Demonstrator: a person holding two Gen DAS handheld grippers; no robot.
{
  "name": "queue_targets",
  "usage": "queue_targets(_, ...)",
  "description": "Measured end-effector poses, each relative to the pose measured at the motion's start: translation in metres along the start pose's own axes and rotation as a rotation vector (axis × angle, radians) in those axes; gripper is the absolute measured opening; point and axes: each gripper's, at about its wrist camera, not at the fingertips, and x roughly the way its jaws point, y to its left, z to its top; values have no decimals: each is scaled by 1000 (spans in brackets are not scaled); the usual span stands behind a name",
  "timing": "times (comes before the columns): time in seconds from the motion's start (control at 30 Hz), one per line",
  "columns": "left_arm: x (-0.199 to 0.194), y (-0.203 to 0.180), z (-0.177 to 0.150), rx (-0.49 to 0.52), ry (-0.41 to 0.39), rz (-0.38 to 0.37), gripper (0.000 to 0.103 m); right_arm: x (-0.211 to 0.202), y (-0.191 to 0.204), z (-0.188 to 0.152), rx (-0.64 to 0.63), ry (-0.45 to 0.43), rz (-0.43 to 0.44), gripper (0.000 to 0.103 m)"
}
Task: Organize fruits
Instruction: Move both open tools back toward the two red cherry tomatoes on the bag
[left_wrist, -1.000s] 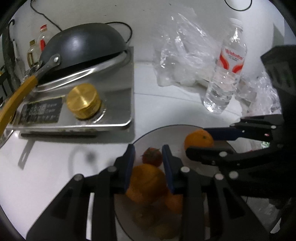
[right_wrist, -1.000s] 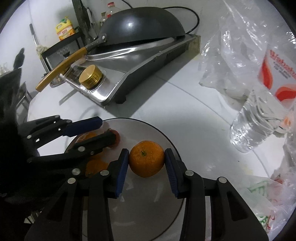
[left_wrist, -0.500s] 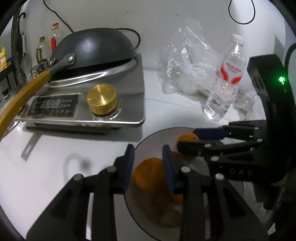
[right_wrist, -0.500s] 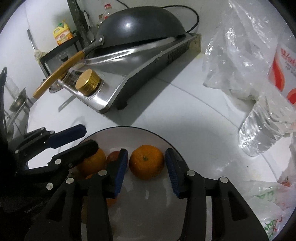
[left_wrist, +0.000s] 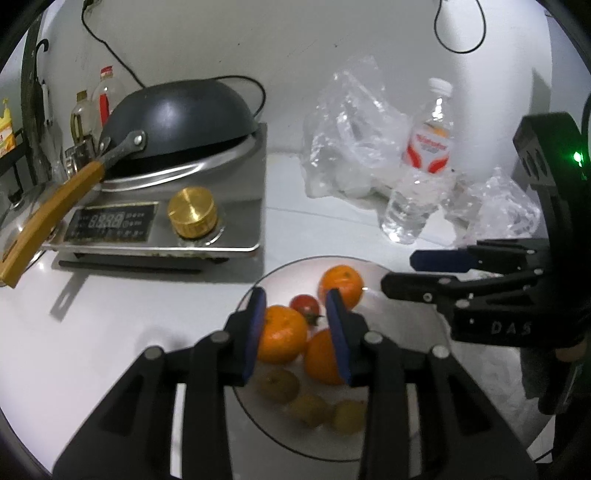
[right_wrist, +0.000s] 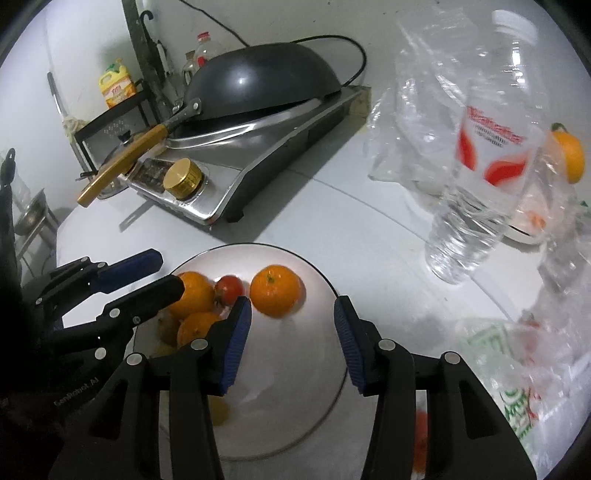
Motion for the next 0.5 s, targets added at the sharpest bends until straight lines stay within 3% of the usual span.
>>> queue_targets(0.2, -21, -20, -1, 30, -25, -10, 51, -30, -8, -17, 18, -28, -22, 49)
queue_targets(0.5, -45, -52, -4, 61, -45, -5, 52, -67, -21, -41, 35, -65, -31, 49)
